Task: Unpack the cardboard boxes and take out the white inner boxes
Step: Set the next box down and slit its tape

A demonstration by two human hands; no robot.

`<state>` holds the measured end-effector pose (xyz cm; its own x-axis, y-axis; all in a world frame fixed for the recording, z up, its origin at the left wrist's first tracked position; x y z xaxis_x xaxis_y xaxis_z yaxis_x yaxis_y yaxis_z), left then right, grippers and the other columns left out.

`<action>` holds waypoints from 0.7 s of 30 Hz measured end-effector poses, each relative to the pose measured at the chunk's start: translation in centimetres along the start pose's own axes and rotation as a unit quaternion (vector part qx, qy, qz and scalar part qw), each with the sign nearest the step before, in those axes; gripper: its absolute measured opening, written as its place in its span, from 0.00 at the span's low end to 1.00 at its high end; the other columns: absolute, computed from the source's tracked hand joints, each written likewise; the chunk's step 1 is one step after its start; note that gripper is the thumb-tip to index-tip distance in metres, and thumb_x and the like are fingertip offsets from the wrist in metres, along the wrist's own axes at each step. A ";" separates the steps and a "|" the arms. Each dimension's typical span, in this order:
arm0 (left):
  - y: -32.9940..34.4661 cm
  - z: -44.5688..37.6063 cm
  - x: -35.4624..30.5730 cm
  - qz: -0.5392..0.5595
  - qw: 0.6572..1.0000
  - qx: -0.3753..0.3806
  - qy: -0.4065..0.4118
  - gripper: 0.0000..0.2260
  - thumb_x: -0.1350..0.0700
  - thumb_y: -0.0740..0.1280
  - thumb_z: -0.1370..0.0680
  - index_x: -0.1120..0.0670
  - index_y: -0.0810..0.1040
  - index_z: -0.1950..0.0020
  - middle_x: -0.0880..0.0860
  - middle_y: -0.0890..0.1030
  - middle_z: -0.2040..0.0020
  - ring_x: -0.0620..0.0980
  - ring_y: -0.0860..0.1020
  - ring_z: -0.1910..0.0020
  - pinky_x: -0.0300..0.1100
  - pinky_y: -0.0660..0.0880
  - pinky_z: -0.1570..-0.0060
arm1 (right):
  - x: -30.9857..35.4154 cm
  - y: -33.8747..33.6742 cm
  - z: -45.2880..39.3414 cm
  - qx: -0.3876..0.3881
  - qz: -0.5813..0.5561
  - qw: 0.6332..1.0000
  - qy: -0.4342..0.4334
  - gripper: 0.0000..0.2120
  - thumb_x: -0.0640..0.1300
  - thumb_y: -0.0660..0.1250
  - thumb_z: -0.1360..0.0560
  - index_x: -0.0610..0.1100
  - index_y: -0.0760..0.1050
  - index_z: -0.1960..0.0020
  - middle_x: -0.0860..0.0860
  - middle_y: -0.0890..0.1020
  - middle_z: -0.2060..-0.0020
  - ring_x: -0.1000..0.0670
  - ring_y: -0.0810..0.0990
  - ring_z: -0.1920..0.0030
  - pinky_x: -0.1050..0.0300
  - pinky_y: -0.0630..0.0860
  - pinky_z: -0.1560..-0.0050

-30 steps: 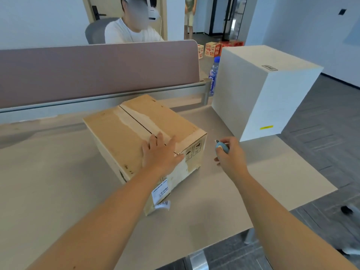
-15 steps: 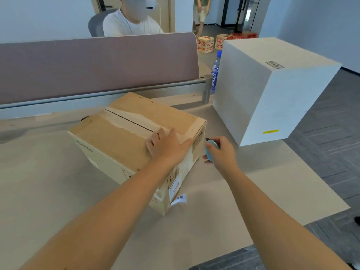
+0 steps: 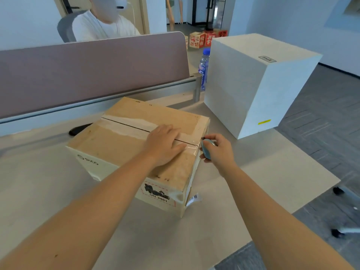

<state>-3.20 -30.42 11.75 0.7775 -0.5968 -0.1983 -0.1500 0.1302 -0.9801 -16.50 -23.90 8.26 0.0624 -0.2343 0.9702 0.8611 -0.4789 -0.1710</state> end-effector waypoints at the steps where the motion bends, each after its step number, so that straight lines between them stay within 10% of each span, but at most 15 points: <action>1: 0.1 0.0 -0.1 -0.005 1.000 0.002 0.013 0.25 0.43 0.56 0.21 0.52 0.61 0.26 0.53 0.60 0.26 0.52 0.57 0.27 0.46 0.54 0.29 | 0.0 0.0 0.0 -0.005 0.003 1.000 0.001 0.04 0.36 0.60 0.23 0.43 0.71 0.51 0.49 0.75 0.63 0.56 0.75 0.78 0.68 0.71 0.79; 21: 0.7 -0.3 0.2 -0.023 0.998 -0.049 0.027 0.23 0.42 0.54 0.21 0.52 0.63 0.29 0.51 0.63 0.28 0.51 0.60 0.29 0.47 0.56 0.31 | 0.5 0.5 0.7 0.010 0.074 0.997 0.019 0.08 0.35 0.59 0.23 0.44 0.70 0.59 0.47 0.76 0.65 0.51 0.71 0.75 0.61 0.68 0.71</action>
<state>-3.35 -30.71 11.06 0.7509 -0.6432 -0.1498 -0.1752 0.0247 -0.9842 -15.67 -23.66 8.75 0.1701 -0.3336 0.9272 0.8534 -0.4206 -0.3079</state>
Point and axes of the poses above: each hand's wrist, its own z-axis away from the middle knuckle, its own y-axis out of the palm, x = y × z, the point moved 10 cm from there along -z, towards the middle knuckle
